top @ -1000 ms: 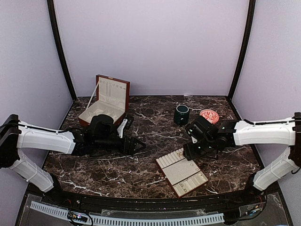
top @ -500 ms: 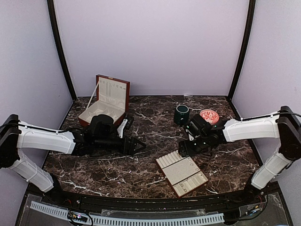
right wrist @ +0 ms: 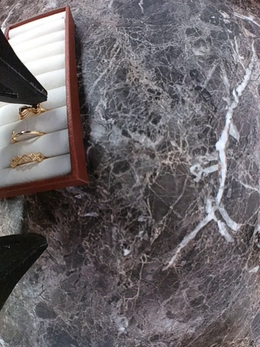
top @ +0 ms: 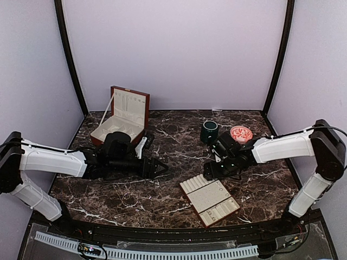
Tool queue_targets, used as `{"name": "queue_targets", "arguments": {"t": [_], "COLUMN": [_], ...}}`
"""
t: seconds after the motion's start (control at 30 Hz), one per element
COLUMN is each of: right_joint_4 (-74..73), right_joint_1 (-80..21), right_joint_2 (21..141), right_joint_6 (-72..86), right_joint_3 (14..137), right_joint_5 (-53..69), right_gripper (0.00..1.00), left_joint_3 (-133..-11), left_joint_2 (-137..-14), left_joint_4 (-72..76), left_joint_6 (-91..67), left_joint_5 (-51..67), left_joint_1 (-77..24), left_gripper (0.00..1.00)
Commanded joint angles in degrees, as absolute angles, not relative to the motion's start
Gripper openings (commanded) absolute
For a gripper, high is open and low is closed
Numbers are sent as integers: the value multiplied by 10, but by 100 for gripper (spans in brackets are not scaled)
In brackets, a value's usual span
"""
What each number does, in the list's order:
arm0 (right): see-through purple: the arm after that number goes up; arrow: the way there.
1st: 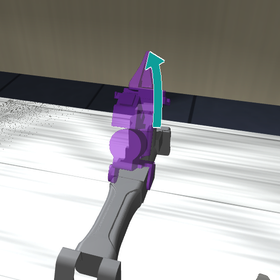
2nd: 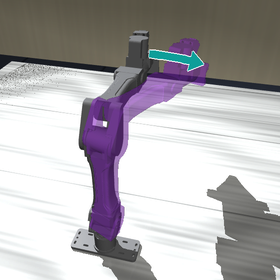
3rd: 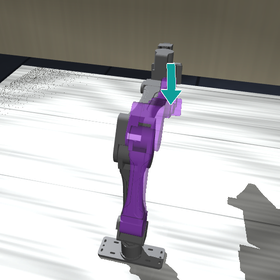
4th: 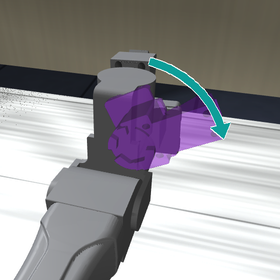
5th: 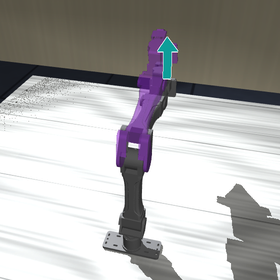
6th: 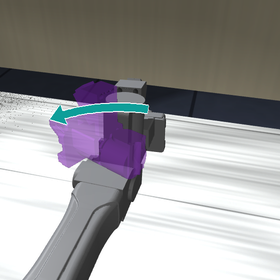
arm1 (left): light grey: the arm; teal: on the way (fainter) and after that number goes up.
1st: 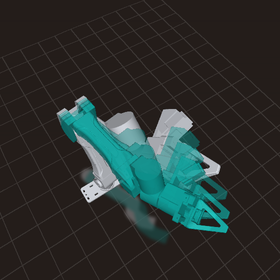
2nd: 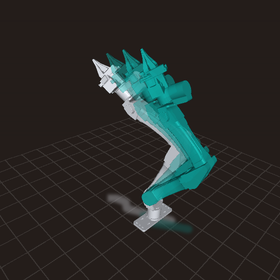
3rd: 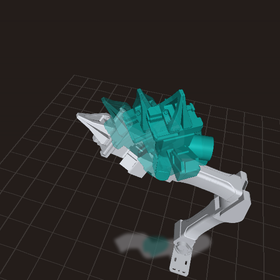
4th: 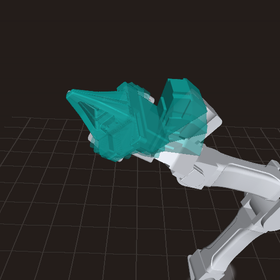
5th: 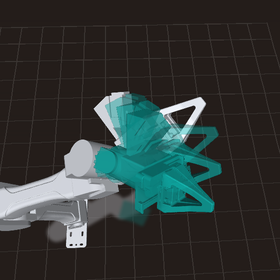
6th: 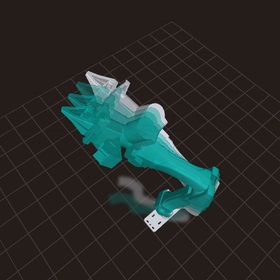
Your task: Organize the mixed jewelry
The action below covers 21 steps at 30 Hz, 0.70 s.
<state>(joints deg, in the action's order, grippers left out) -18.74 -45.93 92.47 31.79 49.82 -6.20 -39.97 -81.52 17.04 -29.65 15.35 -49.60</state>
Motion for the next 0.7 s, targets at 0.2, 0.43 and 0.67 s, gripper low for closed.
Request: {"name": "queue_targets", "arguments": {"t": [0.2,0.43,0.67], "right_joint_4": [-167,-173,-194], "right_joint_1": [-444,-443,-444], "right_joint_2": [943,902,860], "right_joint_6": [317,313,303], "right_joint_3": [477,475,479], "right_joint_5": [-65,-50,-44], "right_gripper": [81,81,81], "left_joint_3": [-393,-390,-390], "left_joint_2": [-804,-791,-783], "left_joint_4": [167,164,161], "left_joint_6": [-295,-294,-296], "left_joint_5": [149,146,145], "left_joint_1": [-492,-492,-491], "left_gripper": [71,71,72]}}
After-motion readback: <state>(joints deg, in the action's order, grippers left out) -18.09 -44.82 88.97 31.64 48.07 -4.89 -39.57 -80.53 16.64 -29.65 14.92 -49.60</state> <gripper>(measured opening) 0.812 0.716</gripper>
